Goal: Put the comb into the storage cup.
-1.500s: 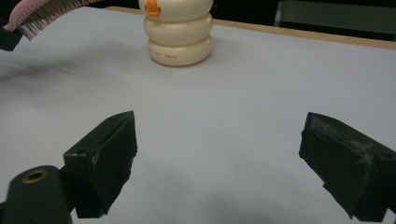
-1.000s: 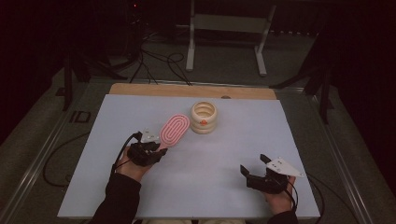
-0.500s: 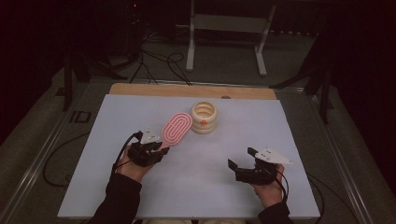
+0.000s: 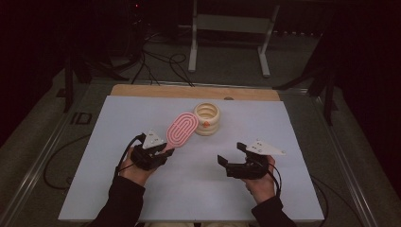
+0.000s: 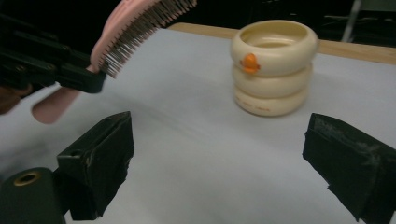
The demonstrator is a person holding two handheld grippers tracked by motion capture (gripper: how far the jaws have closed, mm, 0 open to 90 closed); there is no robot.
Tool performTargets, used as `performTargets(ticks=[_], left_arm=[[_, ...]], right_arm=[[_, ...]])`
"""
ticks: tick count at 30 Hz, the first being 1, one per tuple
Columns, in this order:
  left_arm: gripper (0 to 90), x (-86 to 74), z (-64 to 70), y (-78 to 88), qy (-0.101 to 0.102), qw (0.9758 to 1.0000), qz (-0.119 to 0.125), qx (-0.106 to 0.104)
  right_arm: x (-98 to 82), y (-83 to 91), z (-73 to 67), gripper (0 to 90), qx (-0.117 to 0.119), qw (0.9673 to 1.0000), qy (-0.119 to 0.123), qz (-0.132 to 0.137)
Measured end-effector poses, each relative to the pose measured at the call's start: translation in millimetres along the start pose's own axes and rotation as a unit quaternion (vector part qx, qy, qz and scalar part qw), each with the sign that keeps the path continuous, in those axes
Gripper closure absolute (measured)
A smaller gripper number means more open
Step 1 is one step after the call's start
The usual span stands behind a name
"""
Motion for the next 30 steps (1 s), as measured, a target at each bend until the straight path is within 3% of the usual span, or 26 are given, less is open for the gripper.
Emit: performTargets(ticks=[17,30], left_arm=[[69.9,2.4,11.3,0.1,-0.017,0.9997,0.016,-0.009],[69.9,1.2,22.7,-3.9,-0.031,0.9992,0.018,-0.017]], right_arm=[[36.1,-26.0,-19.4,8.7,0.046,0.9989,-0.003,0.003],[50.4,-37.1,-21.7,8.7,0.056,0.9982,-0.023,-0.002]])
Point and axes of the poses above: each handheld gripper's, and its own axes: y roughly backward along the jaws, x roughly out of its top, z roughly to its right, the point moved 3 cm from there along -y, roughly forward along the jaws, and after that the axes turned 13 degrees about y, right-handed, at the moved point
